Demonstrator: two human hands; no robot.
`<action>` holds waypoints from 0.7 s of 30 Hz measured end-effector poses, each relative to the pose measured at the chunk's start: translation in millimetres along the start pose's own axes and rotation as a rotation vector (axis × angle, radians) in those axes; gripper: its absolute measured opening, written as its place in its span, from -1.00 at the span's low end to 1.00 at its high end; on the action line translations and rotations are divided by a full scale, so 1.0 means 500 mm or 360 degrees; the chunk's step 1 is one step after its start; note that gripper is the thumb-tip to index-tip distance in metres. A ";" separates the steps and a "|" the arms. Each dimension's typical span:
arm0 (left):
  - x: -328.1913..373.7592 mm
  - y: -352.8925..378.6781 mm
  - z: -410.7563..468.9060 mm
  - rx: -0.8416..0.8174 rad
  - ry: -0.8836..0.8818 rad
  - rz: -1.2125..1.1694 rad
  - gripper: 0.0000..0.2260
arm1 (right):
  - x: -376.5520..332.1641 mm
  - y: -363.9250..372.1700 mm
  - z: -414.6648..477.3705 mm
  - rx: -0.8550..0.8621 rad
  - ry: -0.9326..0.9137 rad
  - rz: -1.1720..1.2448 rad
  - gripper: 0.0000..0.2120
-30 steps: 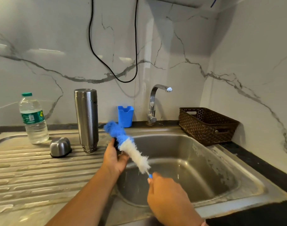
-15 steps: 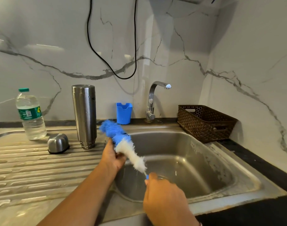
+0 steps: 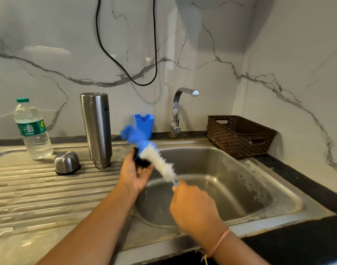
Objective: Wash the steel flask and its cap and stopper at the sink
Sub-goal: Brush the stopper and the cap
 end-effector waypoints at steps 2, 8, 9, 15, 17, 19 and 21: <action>-0.014 0.020 -0.007 -0.0052 -0.0033 0.0044 -0.83 | 0.022 -0.025 0.030 0.0058 0.0072 0.0025 -0.75; 0.009 -0.007 0.008 0.0071 0.0089 0.0021 -0.71 | 0.011 0.009 -0.003 -0.0096 0.0005 -0.0026 -0.76; 0.018 -0.021 0.016 0.0114 0.0113 0.0021 -0.70 | 0.004 0.020 -0.012 -0.0116 -0.0016 -0.0035 -0.76; -0.044 0.006 0.005 0.0069 -0.0110 0.0279 -0.67 | 0.018 -0.027 0.035 0.0016 0.0041 0.0054 -0.77; -0.035 0.003 0.006 0.0100 -0.0074 0.0266 -0.71 | 0.010 -0.033 0.035 0.0052 0.0004 0.0045 -0.78; -0.012 -0.021 0.013 0.0158 -0.0031 0.0183 -0.72 | -0.010 -0.009 0.011 -0.0009 -0.0066 -0.0023 -0.77; 0.004 -0.042 0.020 0.0178 -0.0022 0.0080 -0.72 | -0.033 0.026 -0.018 -0.0101 -0.0156 -0.0088 -0.77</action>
Point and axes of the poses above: each hand's wrist, its own z-axis towards the middle knuckle, its own y-axis out of the palm, x = y × z, the point moved 10 cm from there along z, towards the middle knuckle, and after that the axes turned 3 degrees about -x, right-handed, at the moved point
